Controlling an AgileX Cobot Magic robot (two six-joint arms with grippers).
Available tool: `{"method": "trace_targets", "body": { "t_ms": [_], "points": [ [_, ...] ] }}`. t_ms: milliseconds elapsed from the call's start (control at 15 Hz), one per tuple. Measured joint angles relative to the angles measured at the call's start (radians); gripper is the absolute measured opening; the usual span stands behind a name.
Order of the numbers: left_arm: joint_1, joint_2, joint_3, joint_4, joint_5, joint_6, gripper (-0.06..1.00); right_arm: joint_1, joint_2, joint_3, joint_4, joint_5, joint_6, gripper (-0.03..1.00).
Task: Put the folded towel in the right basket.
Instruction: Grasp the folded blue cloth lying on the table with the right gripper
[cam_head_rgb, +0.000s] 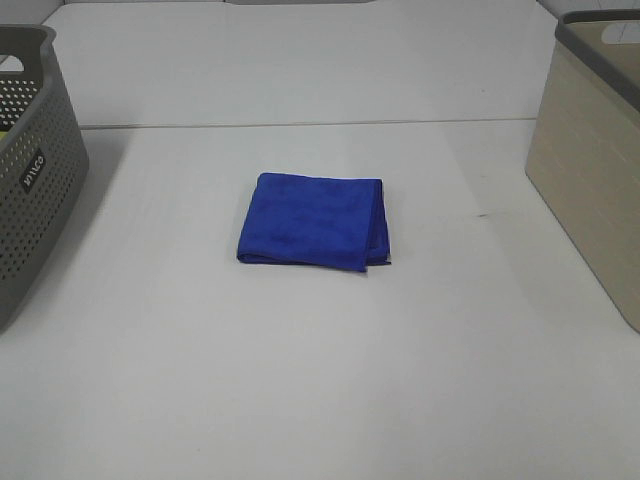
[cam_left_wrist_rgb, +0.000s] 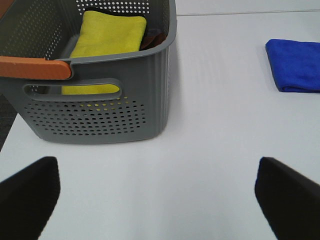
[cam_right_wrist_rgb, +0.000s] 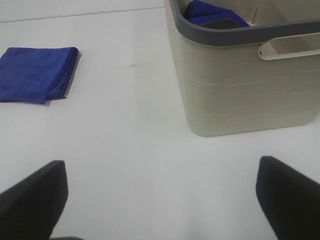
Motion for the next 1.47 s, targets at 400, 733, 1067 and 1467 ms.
{"method": "trace_targets", "body": {
  "t_ms": [400, 733, 1067, 1467],
  "points": [
    [0.0, 0.0, 0.0, 0.0, 0.0, 0.0, 0.99, 0.0, 0.0, 0.0, 0.0, 0.0, 0.0, 0.97],
    [0.0, 0.0, 0.0, 0.0, 0.0, 0.0, 0.99, 0.0, 0.0, 0.0, 0.0, 0.0, 0.0, 0.97],
    [0.0, 0.0, 0.0, 0.0, 0.0, 0.0, 0.99, 0.0, 0.0, 0.0, 0.0, 0.0, 0.0, 0.97],
    [0.0, 0.0, 0.0, 0.0, 0.0, 0.0, 0.99, 0.0, 0.0, 0.0, 0.0, 0.0, 0.0, 0.97]
  ]
}}
